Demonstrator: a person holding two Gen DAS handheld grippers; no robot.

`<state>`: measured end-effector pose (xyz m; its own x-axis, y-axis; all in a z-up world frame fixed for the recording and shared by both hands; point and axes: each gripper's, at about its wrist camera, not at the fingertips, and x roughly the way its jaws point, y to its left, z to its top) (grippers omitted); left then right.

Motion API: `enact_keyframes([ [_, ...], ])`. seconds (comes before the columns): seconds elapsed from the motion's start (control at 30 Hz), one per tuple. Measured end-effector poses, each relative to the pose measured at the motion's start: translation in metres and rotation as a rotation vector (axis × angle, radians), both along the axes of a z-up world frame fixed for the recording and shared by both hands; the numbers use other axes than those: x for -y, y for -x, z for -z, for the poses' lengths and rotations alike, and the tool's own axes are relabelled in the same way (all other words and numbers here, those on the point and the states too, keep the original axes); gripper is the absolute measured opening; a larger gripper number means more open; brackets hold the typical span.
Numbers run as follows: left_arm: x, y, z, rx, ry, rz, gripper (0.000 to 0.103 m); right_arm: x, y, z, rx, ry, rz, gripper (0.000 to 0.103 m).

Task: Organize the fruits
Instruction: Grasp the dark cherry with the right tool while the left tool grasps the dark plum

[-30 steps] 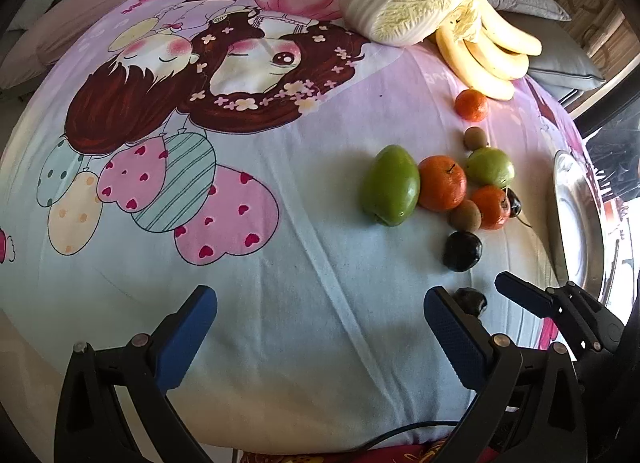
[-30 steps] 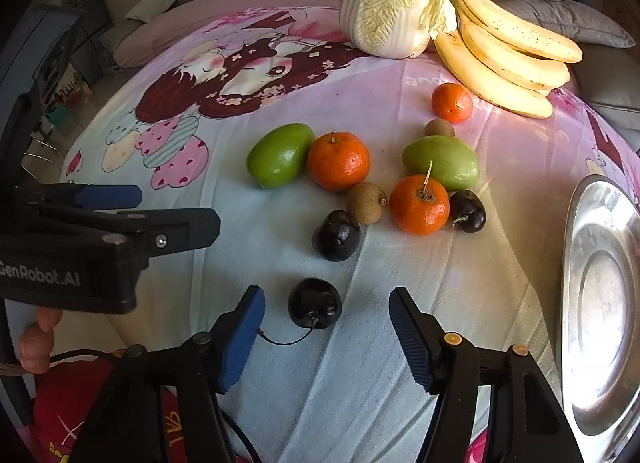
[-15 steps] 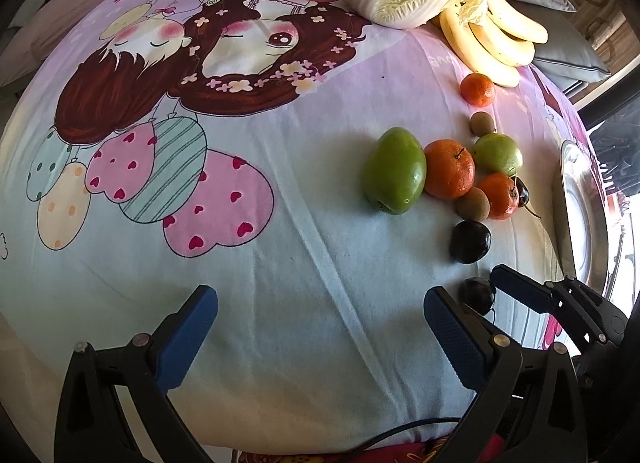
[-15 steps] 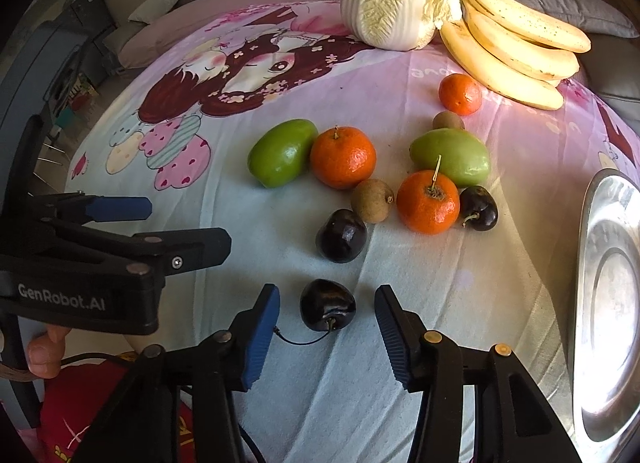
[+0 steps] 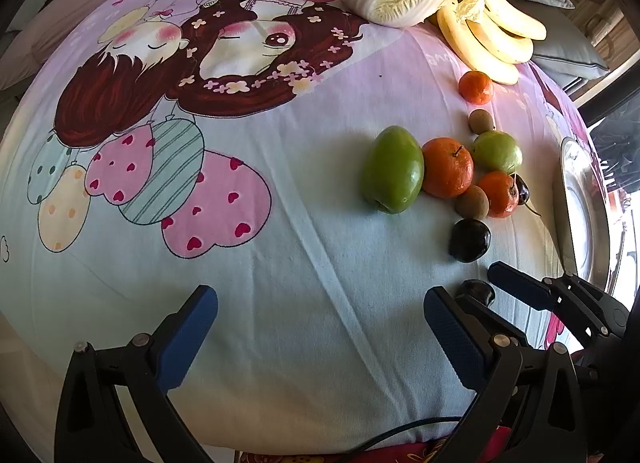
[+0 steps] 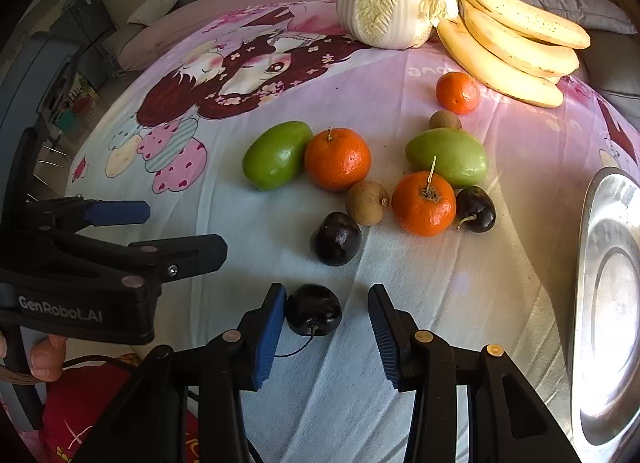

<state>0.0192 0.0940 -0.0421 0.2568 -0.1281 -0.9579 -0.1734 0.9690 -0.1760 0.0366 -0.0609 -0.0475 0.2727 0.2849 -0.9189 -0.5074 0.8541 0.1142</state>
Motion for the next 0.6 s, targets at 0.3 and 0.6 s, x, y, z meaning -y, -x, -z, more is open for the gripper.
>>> enact_keyframes([
  [0.3, -0.001, -0.001, 0.001, 0.004, 0.032, 0.004, 0.097, 0.001, -0.001, 0.003, -0.023, -0.015, -0.002, 0.029],
  [0.6, 0.006, -0.006, -0.003, 0.015, 0.037, 0.010, 0.094, 0.009, 0.002, -0.004, -0.020, -0.050, 0.008, 0.029],
])
